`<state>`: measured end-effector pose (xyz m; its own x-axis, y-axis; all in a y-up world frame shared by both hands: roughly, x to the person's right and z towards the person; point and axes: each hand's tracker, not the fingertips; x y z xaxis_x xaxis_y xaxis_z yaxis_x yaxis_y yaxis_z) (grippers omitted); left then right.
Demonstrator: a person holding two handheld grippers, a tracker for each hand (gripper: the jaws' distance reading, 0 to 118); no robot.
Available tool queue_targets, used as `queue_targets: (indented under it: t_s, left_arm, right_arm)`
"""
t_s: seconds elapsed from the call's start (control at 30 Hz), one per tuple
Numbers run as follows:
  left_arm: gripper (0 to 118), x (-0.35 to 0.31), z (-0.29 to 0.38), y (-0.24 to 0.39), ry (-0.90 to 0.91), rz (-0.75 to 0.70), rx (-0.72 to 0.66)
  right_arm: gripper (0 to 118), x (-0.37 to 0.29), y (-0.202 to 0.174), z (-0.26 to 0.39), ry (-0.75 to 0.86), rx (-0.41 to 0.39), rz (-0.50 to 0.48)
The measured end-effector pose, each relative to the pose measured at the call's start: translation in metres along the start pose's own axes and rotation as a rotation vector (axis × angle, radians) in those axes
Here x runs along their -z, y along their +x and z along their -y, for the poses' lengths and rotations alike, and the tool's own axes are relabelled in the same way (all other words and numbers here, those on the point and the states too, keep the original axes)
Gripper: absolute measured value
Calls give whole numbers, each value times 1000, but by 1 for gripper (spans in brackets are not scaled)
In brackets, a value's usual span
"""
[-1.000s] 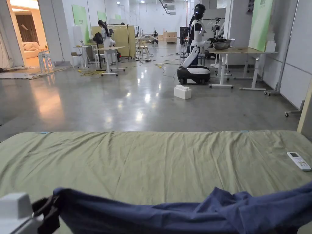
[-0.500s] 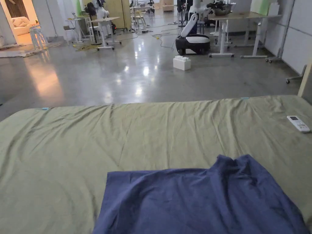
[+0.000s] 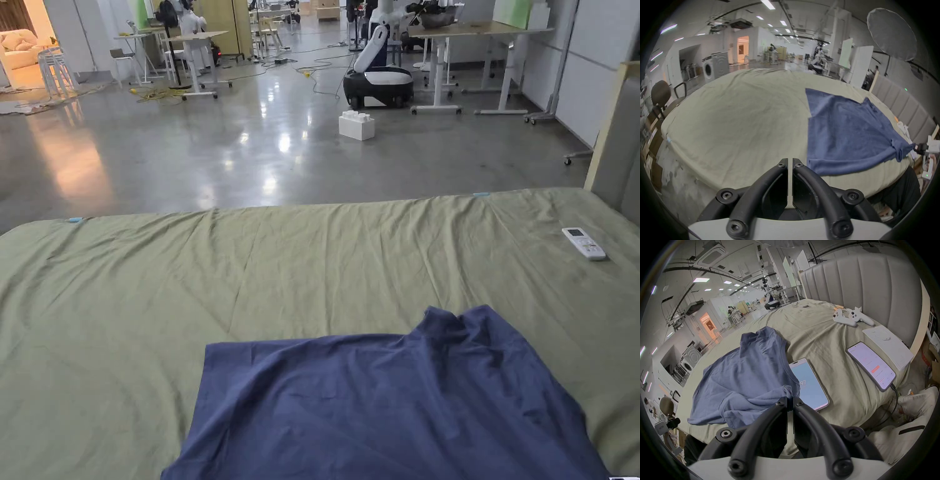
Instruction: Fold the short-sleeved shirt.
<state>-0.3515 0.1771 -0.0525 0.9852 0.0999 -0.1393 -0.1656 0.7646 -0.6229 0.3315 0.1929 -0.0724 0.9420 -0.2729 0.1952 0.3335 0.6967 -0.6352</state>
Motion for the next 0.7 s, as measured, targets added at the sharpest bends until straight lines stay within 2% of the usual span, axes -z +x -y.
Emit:
queue_targets:
  t_s: [0.03,0.07,0.1,0.13,0.17,0.2,0.23,0.33,0.43,0.5,0.6,0.7]
  left_arm:
    - [5,-1,-2,-6,2,-3,-11]
    - [10,-4,-1,-7,7,10,-18]
    - [23,-7,0,-7,16,16,-29]
    - [54,-11,-1,-5,23,15,-36]
    - [75,-16,-2,-4,36,11,-40]
    - [87,-22,-5,1,53,5,-34]
    - [88,-29,-7,5,83,-5,-28]
    - [88,-58,-25,29,198,19,29]
    - [89,-84,-46,58,291,13,88]
    - [89,-97,-54,82,348,13,81]
    - [88,-110,-60,112,436,57,60]
    - [86,-114,-63,137,472,71,117]
  right_arm:
    - [6,3,1,1,-3,-3,0]
    - [13,5,1,2,-9,-18,4]
    - [34,7,1,4,-17,-56,29]
    - [74,8,2,5,-27,-78,43]
    - [87,7,3,6,-37,-86,47]
    - [86,4,5,8,-37,-92,51]
    - [83,-3,6,9,-17,-110,63]
    - [83,-26,3,7,59,-141,107]
    - [83,-60,-10,-2,208,-87,30]
    - [83,-79,-25,-8,300,-81,-2]
    - [83,-96,-54,-15,406,-141,-14]
    - [83,-103,-81,-21,478,-237,-35]
